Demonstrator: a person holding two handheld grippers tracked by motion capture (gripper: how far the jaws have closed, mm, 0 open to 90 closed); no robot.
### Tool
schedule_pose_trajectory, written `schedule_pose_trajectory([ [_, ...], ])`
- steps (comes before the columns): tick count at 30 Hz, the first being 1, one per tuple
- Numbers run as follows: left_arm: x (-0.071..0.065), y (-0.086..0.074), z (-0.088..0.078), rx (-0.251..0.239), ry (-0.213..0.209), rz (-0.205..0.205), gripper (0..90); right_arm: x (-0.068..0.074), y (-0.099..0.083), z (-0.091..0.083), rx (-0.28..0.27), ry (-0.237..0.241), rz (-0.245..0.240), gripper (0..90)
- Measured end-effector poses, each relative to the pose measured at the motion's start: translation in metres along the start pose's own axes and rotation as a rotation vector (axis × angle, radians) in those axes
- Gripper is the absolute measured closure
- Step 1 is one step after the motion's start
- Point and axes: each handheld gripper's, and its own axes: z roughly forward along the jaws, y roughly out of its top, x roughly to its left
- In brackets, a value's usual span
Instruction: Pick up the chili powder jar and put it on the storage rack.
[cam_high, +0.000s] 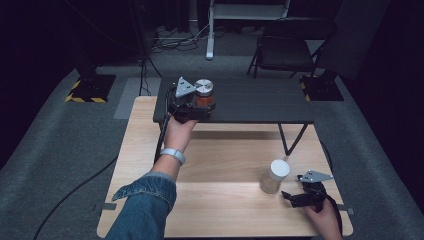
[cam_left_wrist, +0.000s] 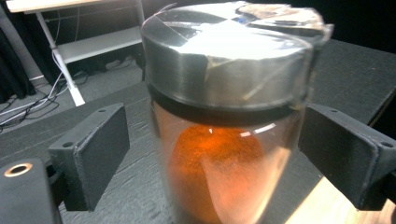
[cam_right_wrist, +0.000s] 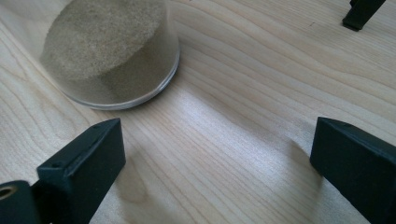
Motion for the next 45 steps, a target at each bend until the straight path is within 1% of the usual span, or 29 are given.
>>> schedule_pose_trajectory([
  [1, 0.001, 0.0, -0.003, 0.001, -0.004, 0.003, 8.8, 0.0, 0.0, 0.0, 0.0, 0.0, 0.0, 3.1],
  [5, 0.002, -0.005, -0.012, -0.006, -0.018, -0.014, 8.9, 0.0, 0.0, 0.0, 0.0, 0.0, 0.0, 3.1],
  [7, 0.004, -0.007, -0.018, -0.003, -0.033, -0.027, 9.0, 0.0, 0.0, 0.0, 0.0, 0.0, 0.001, 3.2],
  [9, 0.005, -0.011, -0.024, -0.01, -0.041, -0.029, 9.1, 0.0, 0.0, 0.0, 0.0, 0.0, 0.0, 3.1],
  [11, 0.004, -0.013, -0.029, -0.014, -0.045, -0.028, 9.2, 0.0, 0.0, 0.0, 0.0, 0.0, 0.001, 3.1],
  [14, 0.003, -0.016, -0.036, -0.01, -0.052, -0.011, 9.2, 0.0, 0.0, 0.0, 0.0, 0.0, 0.0, 3.1],
  [17, 0.002, -0.019, -0.042, -0.01, -0.057, -0.002, 9.2, 0.0, 0.0, 0.0, 0.0, 0.0, 0.0, 3.1],
  [19, 0.001, -0.024, -0.047, -0.014, -0.062, -0.002, 9.2, 0.0, 0.0, 0.0, 0.0, 0.0, 0.001, 3.1],
  [21, -0.001, -0.028, -0.051, -0.012, -0.064, 0.007, 9.2, 0.0, 0.0, 0.0, 0.0, 0.0, 0.0, 3.1],
  [24, -0.005, -0.033, -0.055, -0.005, -0.055, 0.023, 9.3, 0.0, 0.0, 0.0, 0.0, 0.0, -0.001, 3.1],
  [27, -0.005, -0.039, -0.058, -0.007, -0.064, 0.009, 9.3, 0.0, 0.0, 0.0, 0.0, 0.0, 0.0, 3.1],
  [31, -0.008, -0.048, -0.061, -0.006, -0.07, 0.021, 9.3, 0.0, 0.0, 0.0, 0.0, -0.001, 0.001, 3.1],
  [32, -0.008, -0.048, -0.061, -0.006, -0.07, 0.021, 9.2, 0.0, 0.0, 0.0, 0.0, -0.001, 0.001, 3.1],
  [36, -0.012, -0.059, -0.065, -0.008, -0.08, 0.024, 9.0, 0.0, 0.0, 0.0, 0.0, -0.001, 0.002, 3.1],
  [38, -0.012, -0.061, -0.066, -0.008, -0.081, 0.027, 8.9, 0.0, 0.0, 0.0, 0.0, -0.001, 0.002, 3.0],
  [43, -0.018, -0.073, -0.07, -0.001, -0.086, 0.051, 8.9, 0.0, 0.0, 0.0, 0.0, -0.001, 0.002, 3.0],
  [45, -0.019, -0.078, -0.072, -0.006, -0.09, 0.048, 8.9, 0.0, 0.0, 0.0, 0.0, -0.001, 0.002, 3.0],
])
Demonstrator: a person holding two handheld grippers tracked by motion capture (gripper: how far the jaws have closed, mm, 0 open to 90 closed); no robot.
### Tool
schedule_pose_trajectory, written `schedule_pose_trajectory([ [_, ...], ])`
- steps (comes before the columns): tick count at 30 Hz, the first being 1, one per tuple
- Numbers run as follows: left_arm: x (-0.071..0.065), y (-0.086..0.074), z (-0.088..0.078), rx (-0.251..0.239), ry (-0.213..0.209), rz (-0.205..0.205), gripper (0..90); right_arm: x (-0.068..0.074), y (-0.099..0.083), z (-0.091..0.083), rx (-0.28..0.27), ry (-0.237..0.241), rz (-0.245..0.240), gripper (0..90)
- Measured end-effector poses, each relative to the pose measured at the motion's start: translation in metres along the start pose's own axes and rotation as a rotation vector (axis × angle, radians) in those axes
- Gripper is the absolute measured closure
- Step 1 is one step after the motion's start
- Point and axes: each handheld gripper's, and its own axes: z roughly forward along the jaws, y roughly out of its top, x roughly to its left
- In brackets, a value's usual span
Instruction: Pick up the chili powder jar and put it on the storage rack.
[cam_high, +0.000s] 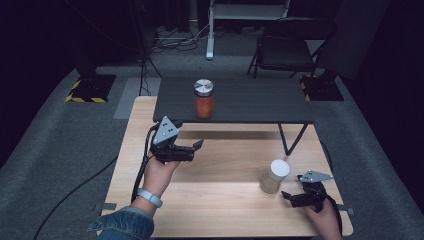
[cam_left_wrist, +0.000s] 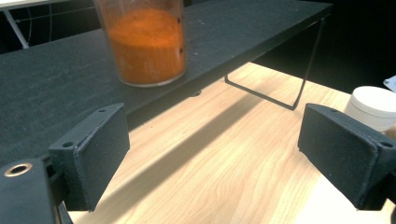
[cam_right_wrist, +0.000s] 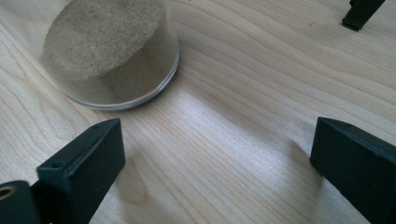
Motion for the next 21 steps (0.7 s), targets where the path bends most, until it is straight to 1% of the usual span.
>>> schedule_pose_trajectory([
  [5, -0.003, -0.01, -0.002, -0.006, -0.007, -0.006, 8.9, 0.0, 0.0, 0.0, 0.0, 0.0, 0.0, 3.1],
  [7, -0.006, -0.018, -0.003, -0.003, -0.011, -0.006, 8.9, 0.0, 0.0, 0.0, 0.0, 0.0, 0.0, 3.1],
  [8, -0.006, -0.018, -0.003, -0.003, -0.011, -0.006, 8.9, 0.0, 0.0, 0.0, 0.0, 0.0, 0.0, 3.1],
  [9, -0.006, -0.02, -0.003, 0.002, -0.014, -0.005, 8.9, 0.0, 0.0, 0.0, 0.0, 0.0, 0.0, 3.1],
  [10, -0.005, -0.026, -0.001, 0.011, -0.024, -0.014, 8.9, 0.0, 0.0, 0.0, 0.0, 0.0, 0.0, 3.0],
  [11, -0.005, -0.026, -0.001, 0.011, -0.024, -0.014, 8.9, 0.0, 0.0, 0.0, 0.0, 0.0, 0.0, 3.0],
  [14, -0.005, -0.036, 0.002, 0.03, -0.029, -0.023, 8.8, 0.0, 0.0, 0.0, 0.0, 0.0, 0.0, 3.1],
  [15, -0.005, -0.036, 0.002, 0.03, -0.029, -0.023, 8.8, 0.0, 0.0, 0.0, 0.0, 0.0, 0.0, 3.1],
  [21, -0.011, -0.055, 0.005, 0.041, -0.038, -0.025, 8.8, 0.0, 0.0, 0.0, 0.0, 0.0, 0.0, 3.0],
])
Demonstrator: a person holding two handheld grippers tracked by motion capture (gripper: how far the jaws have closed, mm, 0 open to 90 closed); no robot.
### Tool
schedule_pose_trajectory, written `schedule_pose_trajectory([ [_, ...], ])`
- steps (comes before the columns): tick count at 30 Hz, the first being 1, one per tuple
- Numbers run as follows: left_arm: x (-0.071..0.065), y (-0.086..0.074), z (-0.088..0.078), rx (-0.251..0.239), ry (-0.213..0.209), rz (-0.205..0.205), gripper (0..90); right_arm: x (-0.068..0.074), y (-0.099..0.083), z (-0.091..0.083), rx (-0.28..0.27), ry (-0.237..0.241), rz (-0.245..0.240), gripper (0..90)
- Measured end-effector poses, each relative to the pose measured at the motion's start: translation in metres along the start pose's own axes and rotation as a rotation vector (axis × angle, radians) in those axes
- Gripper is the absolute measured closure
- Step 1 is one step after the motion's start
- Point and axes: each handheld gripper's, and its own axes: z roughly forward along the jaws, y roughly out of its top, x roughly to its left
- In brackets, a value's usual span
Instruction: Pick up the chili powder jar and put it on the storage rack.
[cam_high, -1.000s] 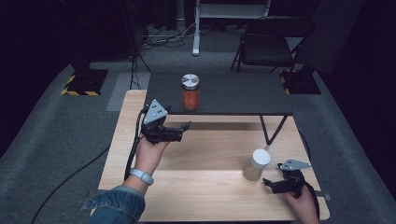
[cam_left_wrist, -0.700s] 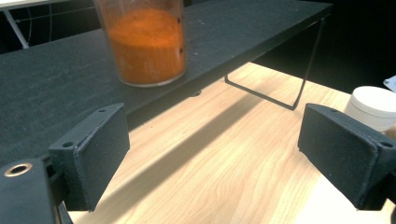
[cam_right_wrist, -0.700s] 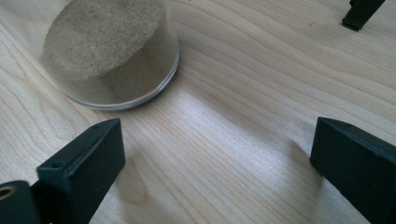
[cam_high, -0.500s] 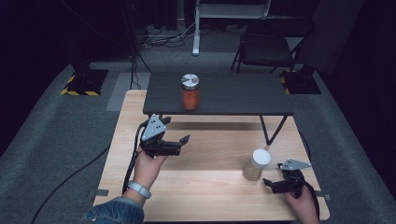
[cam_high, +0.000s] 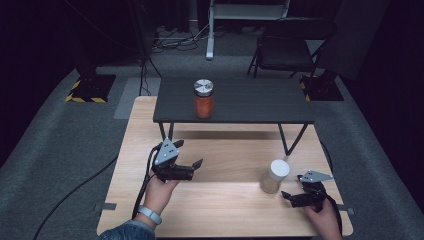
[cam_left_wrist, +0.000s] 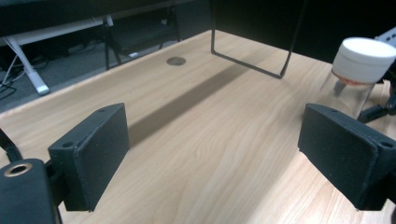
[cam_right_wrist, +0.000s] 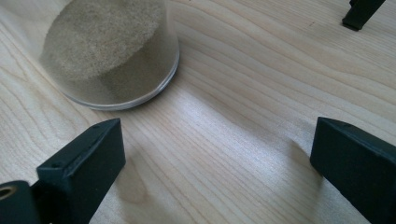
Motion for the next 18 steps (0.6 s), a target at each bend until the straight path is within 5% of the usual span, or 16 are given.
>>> schedule_pose_trajectory([
  [18, -0.002, -0.037, 0.015, 0.062, -0.058, -0.061, 8.4, 0.0, 0.0, 0.0, 0.0, -0.001, 0.001, 3.0],
])
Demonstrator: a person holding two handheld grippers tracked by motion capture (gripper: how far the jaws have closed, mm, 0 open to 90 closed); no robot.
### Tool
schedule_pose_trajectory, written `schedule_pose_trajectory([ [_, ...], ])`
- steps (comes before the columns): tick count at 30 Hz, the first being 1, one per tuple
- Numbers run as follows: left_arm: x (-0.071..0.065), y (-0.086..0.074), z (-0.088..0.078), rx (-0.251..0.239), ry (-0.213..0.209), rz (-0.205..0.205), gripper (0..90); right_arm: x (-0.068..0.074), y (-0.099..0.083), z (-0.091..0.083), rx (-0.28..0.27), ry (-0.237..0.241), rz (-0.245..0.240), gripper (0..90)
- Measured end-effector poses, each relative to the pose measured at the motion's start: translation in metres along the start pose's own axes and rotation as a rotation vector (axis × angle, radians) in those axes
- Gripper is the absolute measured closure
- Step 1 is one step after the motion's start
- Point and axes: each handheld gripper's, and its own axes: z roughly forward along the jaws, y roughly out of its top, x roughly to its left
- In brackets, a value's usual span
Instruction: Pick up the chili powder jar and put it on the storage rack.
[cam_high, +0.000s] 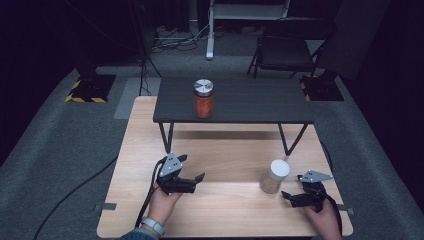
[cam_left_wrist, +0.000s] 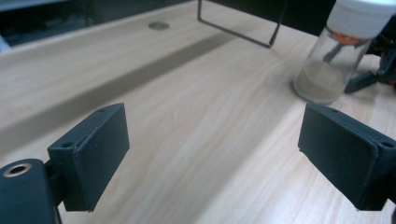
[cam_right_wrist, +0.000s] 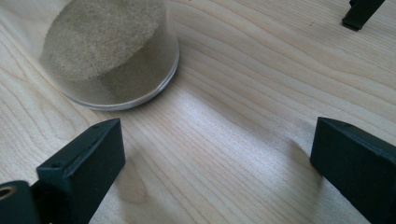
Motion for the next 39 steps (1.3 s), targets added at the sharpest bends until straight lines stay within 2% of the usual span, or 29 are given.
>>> schedule_pose_trajectory([
  [7, -0.001, -0.011, 0.007, 0.041, -0.007, -0.015, 8.2, 0.0, 0.0, 0.0, 0.0, 0.0, 0.0, 3.0],
  [10, -0.002, -0.015, 0.009, 0.049, -0.002, -0.014, 8.1, 0.0, 0.0, 0.0, 0.0, 0.0, 0.001, 3.0],
  [15, -0.003, -0.023, 0.017, 0.092, 0.009, -0.023, 8.1, 0.0, 0.0, 0.0, 0.0, -0.001, 0.001, 3.0],
  [16, -0.003, -0.023, 0.017, 0.092, 0.009, -0.023, 8.1, 0.0, 0.0, 0.0, 0.0, -0.001, 0.001, 3.0],
  [19, -0.004, -0.021, 0.022, 0.144, 0.022, -0.003, 8.1, 0.0, 0.0, 0.0, 0.0, -0.001, 0.001, 3.0],
  [24, -0.004, -0.024, 0.024, 0.16, 0.03, -0.016, 8.0, 0.0, 0.0, 0.0, 0.0, -0.001, 0.001, 3.0],
  [32, -0.007, -0.024, 0.03, 0.224, 0.057, -0.025, 8.0, 0.0, 0.0, 0.0, 0.0, -0.001, 0.001, 3.0],
  [39, -0.015, -0.016, 0.037, 0.288, 0.087, -0.003, 8.3, 0.0, 0.0, 0.0, 0.0, -0.001, 0.001, 3.0],
])
